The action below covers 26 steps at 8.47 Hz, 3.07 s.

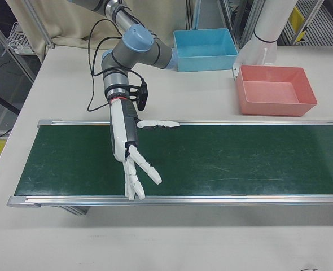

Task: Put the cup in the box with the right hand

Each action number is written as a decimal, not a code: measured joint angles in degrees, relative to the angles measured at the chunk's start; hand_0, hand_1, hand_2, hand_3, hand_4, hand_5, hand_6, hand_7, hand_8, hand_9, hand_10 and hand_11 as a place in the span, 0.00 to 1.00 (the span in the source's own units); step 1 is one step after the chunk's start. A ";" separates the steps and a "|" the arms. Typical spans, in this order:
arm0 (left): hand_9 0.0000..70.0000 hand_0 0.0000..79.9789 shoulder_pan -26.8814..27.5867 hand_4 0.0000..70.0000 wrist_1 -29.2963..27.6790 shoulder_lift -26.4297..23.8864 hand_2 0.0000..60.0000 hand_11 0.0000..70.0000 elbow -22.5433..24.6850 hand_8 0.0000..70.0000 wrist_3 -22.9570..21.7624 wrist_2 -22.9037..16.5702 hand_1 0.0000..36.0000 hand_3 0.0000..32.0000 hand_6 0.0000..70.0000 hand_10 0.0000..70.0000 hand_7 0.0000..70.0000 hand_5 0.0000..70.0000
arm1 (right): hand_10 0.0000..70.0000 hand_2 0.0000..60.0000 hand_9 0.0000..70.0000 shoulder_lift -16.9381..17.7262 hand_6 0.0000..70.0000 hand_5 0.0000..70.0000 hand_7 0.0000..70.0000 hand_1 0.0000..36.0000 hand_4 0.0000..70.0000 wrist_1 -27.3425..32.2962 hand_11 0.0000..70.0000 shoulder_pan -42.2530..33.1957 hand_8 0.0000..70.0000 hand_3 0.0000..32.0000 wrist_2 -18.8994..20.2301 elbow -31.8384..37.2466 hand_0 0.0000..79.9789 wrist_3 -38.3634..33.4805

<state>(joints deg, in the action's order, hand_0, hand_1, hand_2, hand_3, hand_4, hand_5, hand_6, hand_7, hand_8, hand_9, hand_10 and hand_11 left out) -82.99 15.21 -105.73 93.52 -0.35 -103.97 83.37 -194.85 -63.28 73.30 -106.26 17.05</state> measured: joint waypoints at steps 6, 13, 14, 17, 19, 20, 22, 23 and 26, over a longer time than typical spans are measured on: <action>0.00 0.00 -0.03 0.00 0.00 0.00 0.00 0.00 -0.02 0.00 -0.02 0.00 0.00 0.00 0.00 0.00 0.00 0.00 | 0.00 0.12 0.05 -0.90 0.05 0.07 0.17 0.54 0.00 -0.18 0.00 0.71 0.00 0.00 -0.17 -0.27 0.62 -0.28; 0.00 0.00 0.02 0.00 0.00 0.00 0.00 0.00 0.06 0.00 -0.06 -0.03 0.00 0.00 0.00 0.00 0.00 0.00 | 0.00 0.12 0.05 -2.52 0.06 0.07 0.17 0.54 0.00 -0.49 0.00 1.41 0.00 0.00 -0.21 -0.65 0.62 -0.35; 0.00 0.00 0.02 0.00 0.00 0.00 0.00 0.00 0.07 0.00 -0.05 -0.03 0.00 0.00 0.00 0.00 0.00 0.00 | 0.00 0.12 0.05 -2.77 0.06 0.07 0.18 0.54 0.00 -0.51 0.00 1.78 0.00 0.00 -0.31 -0.65 0.62 -0.35; 0.00 0.00 0.00 0.00 0.00 0.00 0.00 0.00 0.09 0.00 -0.04 -0.06 0.00 0.00 0.00 0.00 0.00 0.00 | 0.00 0.12 0.05 -4.23 0.06 0.07 0.19 0.54 0.00 -0.59 0.00 3.29 0.00 0.00 -0.55 -0.37 0.62 -0.28; 0.00 0.00 -0.04 0.00 0.03 0.00 0.00 0.00 0.13 0.00 -0.01 -0.03 0.00 0.00 0.00 0.00 0.00 0.00 | 0.00 0.12 0.04 -4.98 0.06 0.07 0.18 0.54 0.00 -1.30 0.00 4.16 0.00 0.00 -0.58 -0.73 0.62 -0.36; 0.00 0.00 -0.05 0.00 0.03 0.00 0.00 0.00 0.15 0.00 0.00 -0.01 0.00 0.00 0.00 0.00 0.00 0.00 | 0.00 0.13 0.04 -4.93 0.05 0.07 0.17 0.54 0.00 -1.51 0.00 4.22 0.00 0.00 -0.55 -0.92 0.62 -0.40; 0.00 0.00 -0.04 0.00 0.01 0.00 0.00 0.00 0.12 0.00 0.00 0.00 0.00 0.00 0.00 0.00 0.00 0.00 | 0.00 0.13 0.03 -4.74 0.05 0.07 0.16 0.55 0.00 -1.70 0.00 4.41 0.00 0.00 -0.41 -1.05 0.62 -0.16; 0.00 0.00 -0.01 0.00 0.00 0.00 0.00 0.00 0.06 0.00 0.00 0.00 0.00 0.00 0.00 0.00 0.00 0.00 | 0.00 0.12 0.03 -4.67 0.05 0.07 0.14 0.57 0.00 -1.74 0.00 4.54 0.00 0.00 -0.41 -0.87 0.63 0.95; 0.00 0.00 -0.01 0.00 0.00 0.00 0.00 0.00 0.01 0.00 -0.04 0.00 0.00 0.00 0.00 0.00 0.00 0.00 | 0.00 0.12 0.03 -4.57 0.03 0.07 0.04 0.54 0.00 -0.78 0.00 5.25 0.00 0.00 -4.56 -1.22 0.61 9.46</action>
<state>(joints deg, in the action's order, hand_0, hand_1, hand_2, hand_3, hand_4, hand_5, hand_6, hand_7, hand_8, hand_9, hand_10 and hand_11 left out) -83.00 15.21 -105.73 93.52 -0.39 -103.97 78.79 -195.64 -58.03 68.74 -107.48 26.51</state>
